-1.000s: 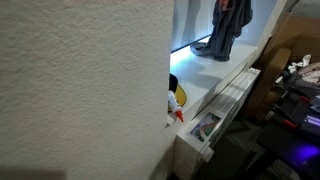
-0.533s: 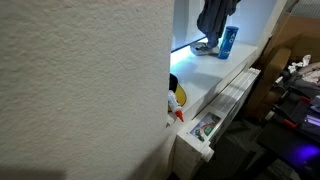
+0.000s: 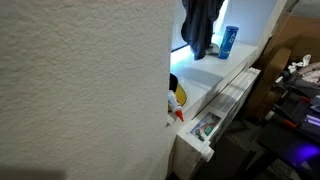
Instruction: Place the t-shirt on the left side of the windowsill
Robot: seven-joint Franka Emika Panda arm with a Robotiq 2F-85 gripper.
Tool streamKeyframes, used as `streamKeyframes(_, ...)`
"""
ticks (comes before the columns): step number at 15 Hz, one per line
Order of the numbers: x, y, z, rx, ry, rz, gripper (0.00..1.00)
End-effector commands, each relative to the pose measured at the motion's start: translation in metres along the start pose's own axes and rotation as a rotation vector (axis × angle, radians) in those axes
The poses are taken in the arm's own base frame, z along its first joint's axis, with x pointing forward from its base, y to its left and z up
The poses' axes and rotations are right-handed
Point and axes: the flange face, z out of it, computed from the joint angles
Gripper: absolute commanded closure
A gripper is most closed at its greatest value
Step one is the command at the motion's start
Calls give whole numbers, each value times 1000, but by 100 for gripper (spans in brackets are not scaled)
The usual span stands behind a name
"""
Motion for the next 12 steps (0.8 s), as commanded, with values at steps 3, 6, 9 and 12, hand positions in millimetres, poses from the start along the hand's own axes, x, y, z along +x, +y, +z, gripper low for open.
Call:
streamKeyframes(3,8,-48,58,123,162,-59,99)
streamKeyframes(6,3,-66,90,296,182,-79,99)
streamKeyframes(9,-5,-68,125,482,160,-85,99)
streamKeyframes(12,-16,-63,167,675,108,-94,99)
